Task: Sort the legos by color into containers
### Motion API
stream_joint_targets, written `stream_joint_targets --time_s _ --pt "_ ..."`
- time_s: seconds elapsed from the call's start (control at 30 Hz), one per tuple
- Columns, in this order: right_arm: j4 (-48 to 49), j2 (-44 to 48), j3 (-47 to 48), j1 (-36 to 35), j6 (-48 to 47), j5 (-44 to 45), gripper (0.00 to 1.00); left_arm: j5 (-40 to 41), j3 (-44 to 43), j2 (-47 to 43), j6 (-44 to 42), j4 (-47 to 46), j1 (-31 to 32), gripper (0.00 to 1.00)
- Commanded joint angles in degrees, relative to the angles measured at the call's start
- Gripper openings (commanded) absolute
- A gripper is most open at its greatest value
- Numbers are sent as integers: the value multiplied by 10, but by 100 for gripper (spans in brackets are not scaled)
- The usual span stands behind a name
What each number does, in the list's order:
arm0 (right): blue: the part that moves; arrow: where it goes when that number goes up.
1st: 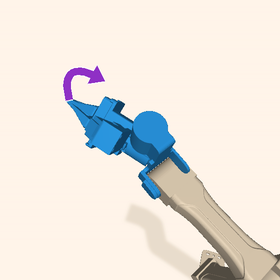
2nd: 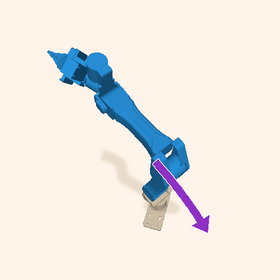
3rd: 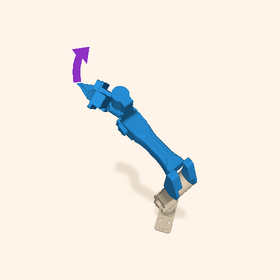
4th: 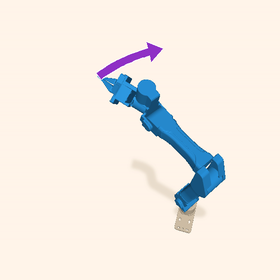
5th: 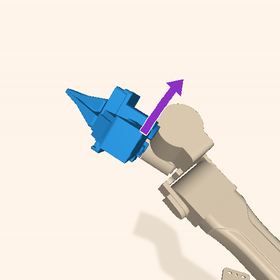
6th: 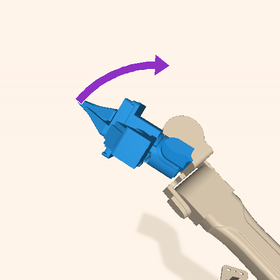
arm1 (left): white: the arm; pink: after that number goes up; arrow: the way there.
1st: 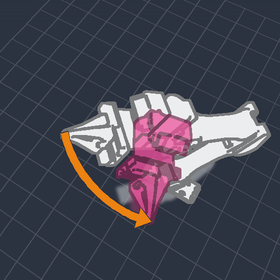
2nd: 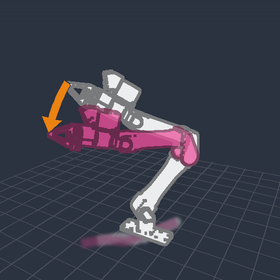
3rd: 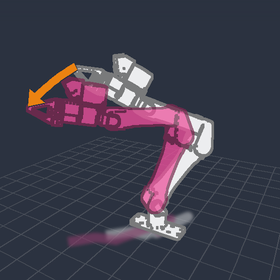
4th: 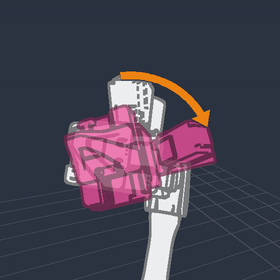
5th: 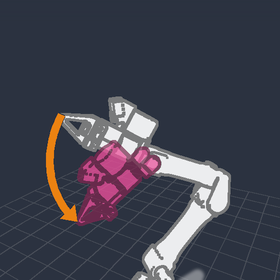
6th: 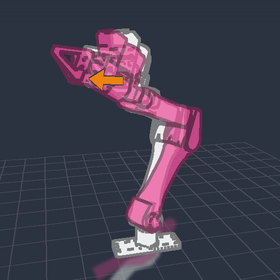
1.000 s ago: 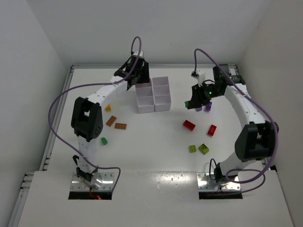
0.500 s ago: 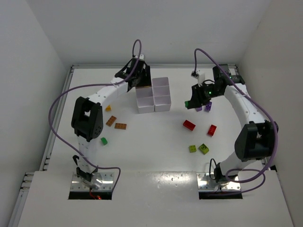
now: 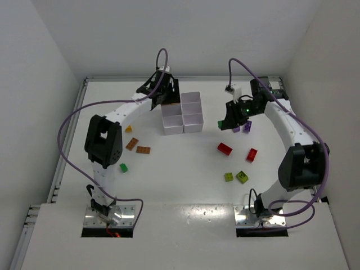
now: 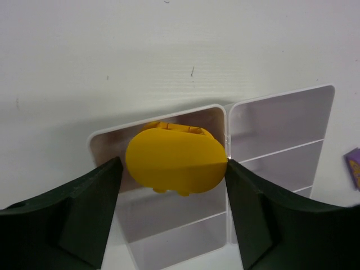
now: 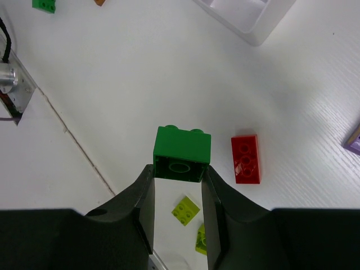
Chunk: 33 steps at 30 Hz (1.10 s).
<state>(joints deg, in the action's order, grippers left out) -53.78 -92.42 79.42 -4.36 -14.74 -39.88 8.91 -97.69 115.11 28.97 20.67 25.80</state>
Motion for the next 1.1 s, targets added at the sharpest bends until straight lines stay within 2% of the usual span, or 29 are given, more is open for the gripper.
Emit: stream_joint_targets --time_s 0.0,0.07,0.27,0.43,0.53,0.63,0.7,0.83,1.07 --pt "25 -5 21 -13 6 -10 0 -13 16 -22 1 9 2 82" --pt "25 -5 21 -19 6 -10 0 -26 29 -46 1 -5 2 100" --pt "38 -10 21 -37 1 -10 0 -36 129 -167 -11 -141 23 100" --pt "80 -10 21 -73 6 -10 0 5 135 -220 -4 -141 8 100" --pt "131 -10 -1 -134 11 19 0 5 140 -257 1 -103 -28 100" --pt "206 -38 -9 -201 37 91 0 -13 149 -286 -17 -68 -79 100" --pt "247 -65 3 -234 96 131 0 -32 157 -298 -36 -53 -108 100" --pt "283 -165 102 -253 216 189 0 -32 152 -290 -72 7 -159 100" --pt "296 -261 189 -270 273 271 0 -11 189 -290 -103 27 -171 100"
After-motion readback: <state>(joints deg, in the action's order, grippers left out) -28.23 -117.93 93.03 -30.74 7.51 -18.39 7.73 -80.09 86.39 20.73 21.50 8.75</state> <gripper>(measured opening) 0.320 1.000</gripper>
